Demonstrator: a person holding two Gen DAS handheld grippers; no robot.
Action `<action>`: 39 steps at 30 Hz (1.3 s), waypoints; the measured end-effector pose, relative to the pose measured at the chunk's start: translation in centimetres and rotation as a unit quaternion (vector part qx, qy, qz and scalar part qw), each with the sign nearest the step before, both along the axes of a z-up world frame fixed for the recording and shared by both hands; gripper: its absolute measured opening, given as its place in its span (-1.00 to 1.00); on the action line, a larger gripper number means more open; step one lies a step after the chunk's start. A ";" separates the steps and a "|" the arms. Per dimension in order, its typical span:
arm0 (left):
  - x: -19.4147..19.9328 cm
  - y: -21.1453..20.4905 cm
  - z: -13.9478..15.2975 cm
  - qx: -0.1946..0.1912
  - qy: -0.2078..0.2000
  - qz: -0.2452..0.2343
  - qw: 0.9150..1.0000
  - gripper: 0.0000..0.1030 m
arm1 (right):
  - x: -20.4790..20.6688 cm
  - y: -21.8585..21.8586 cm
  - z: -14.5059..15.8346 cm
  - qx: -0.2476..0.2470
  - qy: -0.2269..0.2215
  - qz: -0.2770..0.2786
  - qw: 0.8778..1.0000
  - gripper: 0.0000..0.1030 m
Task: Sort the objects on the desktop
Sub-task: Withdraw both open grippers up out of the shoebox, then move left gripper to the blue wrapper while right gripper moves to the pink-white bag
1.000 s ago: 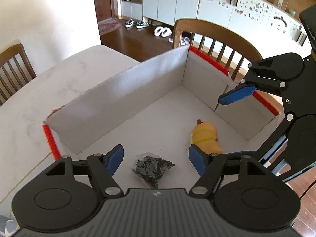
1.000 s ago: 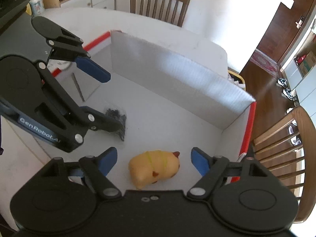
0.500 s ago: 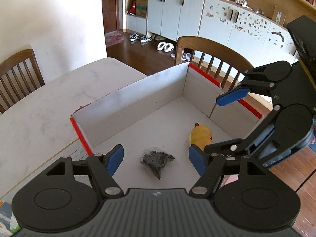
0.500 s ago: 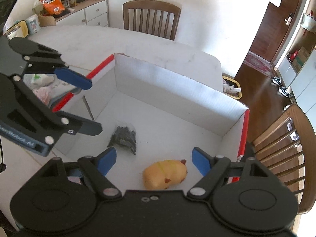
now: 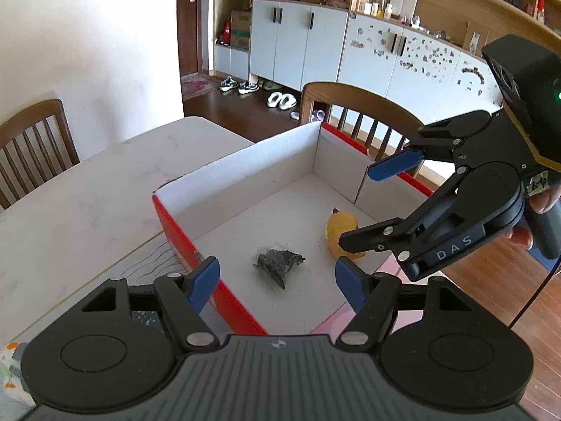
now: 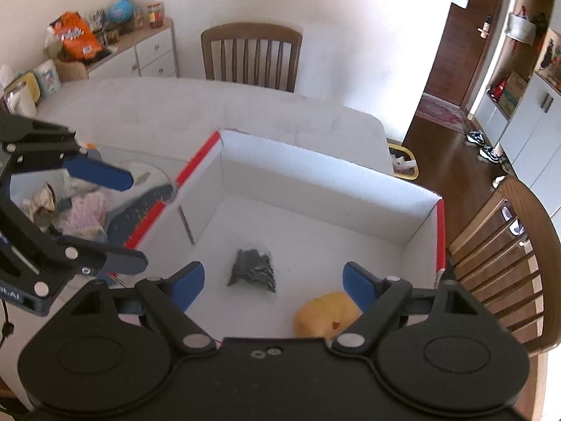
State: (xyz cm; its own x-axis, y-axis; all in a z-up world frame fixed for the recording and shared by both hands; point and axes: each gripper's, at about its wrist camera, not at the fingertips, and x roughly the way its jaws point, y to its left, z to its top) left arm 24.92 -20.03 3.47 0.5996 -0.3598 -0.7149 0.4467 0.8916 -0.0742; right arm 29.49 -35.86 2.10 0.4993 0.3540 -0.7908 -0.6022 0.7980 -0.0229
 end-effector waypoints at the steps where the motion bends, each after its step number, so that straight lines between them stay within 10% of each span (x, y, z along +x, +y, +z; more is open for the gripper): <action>1: -0.3 0.4 0.1 -0.002 -0.002 0.002 1.000 0.40 | -0.3 0.2 0.2 0.004 -0.001 -0.002 1.000 0.69; 39: -14.6 17.0 -0.4 -0.067 -0.047 0.145 0.986 0.99 | -9.8 13.8 1.2 0.064 -0.038 -0.005 0.997 0.74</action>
